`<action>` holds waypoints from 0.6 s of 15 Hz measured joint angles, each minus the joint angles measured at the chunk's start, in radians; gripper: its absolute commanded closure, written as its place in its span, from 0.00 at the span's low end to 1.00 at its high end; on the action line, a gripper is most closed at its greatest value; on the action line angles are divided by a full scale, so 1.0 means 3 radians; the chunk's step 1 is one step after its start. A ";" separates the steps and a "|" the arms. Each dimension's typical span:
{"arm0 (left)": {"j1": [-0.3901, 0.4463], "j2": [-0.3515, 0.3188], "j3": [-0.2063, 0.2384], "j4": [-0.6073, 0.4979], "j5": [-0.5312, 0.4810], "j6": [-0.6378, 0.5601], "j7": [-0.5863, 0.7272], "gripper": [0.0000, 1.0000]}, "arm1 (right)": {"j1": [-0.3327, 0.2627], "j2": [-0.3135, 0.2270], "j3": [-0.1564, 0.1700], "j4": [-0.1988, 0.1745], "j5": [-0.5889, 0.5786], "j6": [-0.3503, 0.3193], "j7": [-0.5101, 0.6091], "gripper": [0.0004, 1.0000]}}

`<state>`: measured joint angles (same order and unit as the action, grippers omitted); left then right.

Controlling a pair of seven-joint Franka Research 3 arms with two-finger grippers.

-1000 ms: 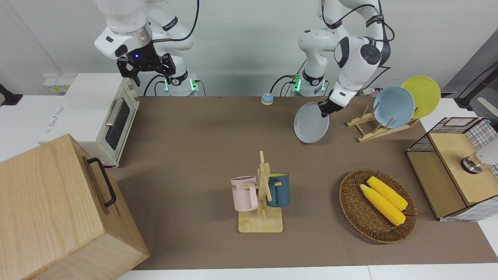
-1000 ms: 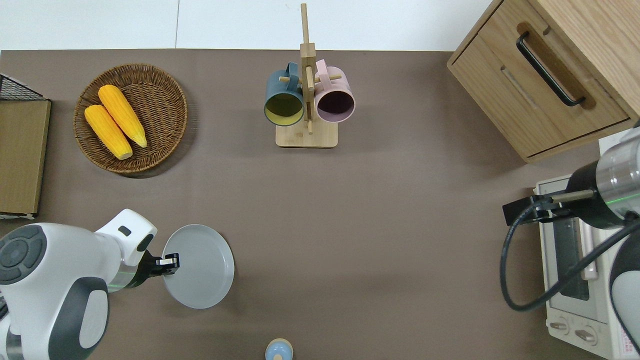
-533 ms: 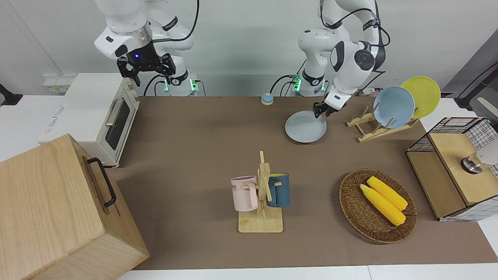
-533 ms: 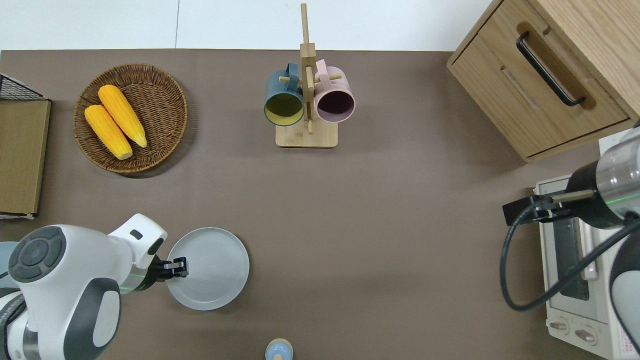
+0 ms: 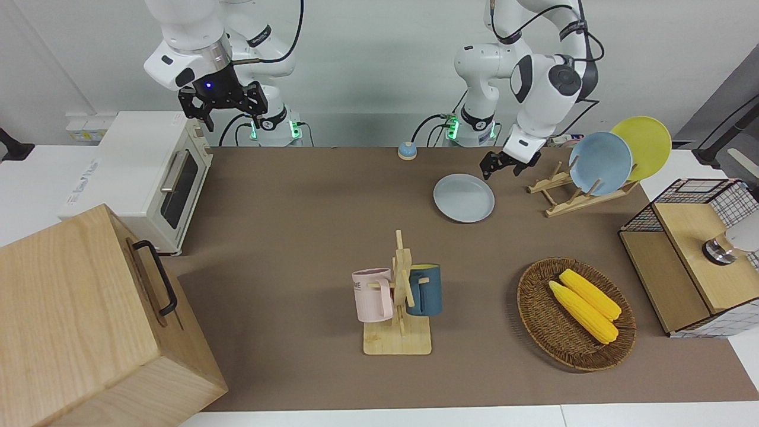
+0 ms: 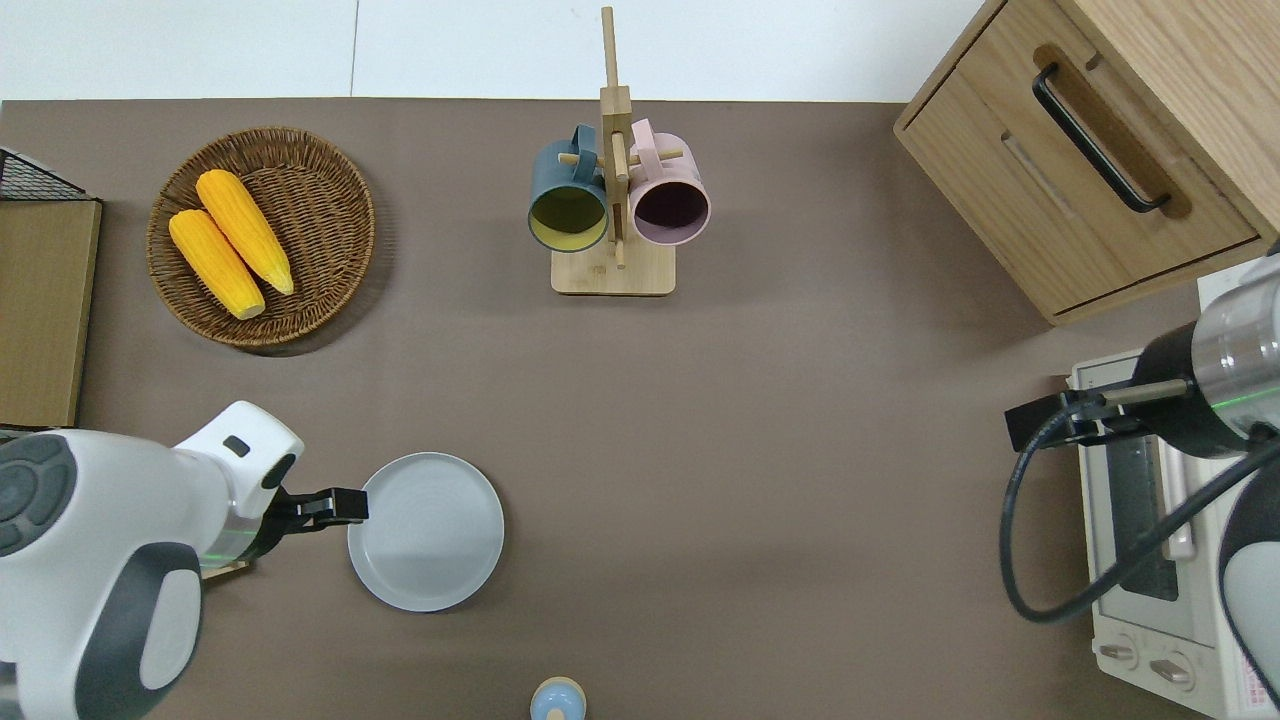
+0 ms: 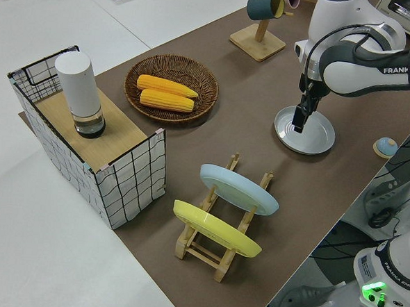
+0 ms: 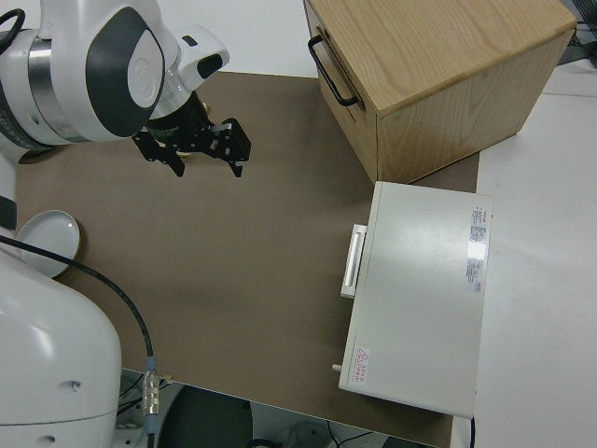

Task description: Pick gray plate from low plate rack and place it on table with left arm

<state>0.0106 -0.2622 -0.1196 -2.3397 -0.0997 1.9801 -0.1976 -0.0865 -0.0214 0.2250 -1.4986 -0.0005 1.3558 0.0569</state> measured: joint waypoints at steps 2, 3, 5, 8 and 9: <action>0.0001 -0.0011 0.0114 0.0334 0.0060 -0.0284 0.0004 0.01 | 0.0000 0.0000 0.0000 0.0000 0.0000 0.0000 0.0000 0.01; 0.0001 -0.0017 0.0174 0.0487 0.0074 -0.0414 0.0011 0.01 | 0.0000 0.0000 0.0000 0.0000 0.0000 0.0000 0.0000 0.01; 0.0000 -0.0032 0.0276 0.0790 0.0086 -0.0653 0.0025 0.01 | 0.0000 0.0000 0.0000 0.0000 0.0000 0.0000 0.0000 0.01; -0.0001 -0.0040 0.0318 0.1155 0.0088 -0.0918 0.0028 0.01 | 0.0000 0.0000 0.0000 0.0000 0.0000 0.0000 0.0000 0.01; -0.0005 -0.0040 0.0318 0.1291 0.0095 -0.1032 0.0028 0.01 | 0.0000 0.0000 0.0000 0.0000 0.0000 0.0000 0.0000 0.01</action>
<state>0.0092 -0.2743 -0.0244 -1.9525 -0.0713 1.6705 -0.1893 -0.0865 -0.0214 0.2250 -1.4986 -0.0005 1.3558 0.0569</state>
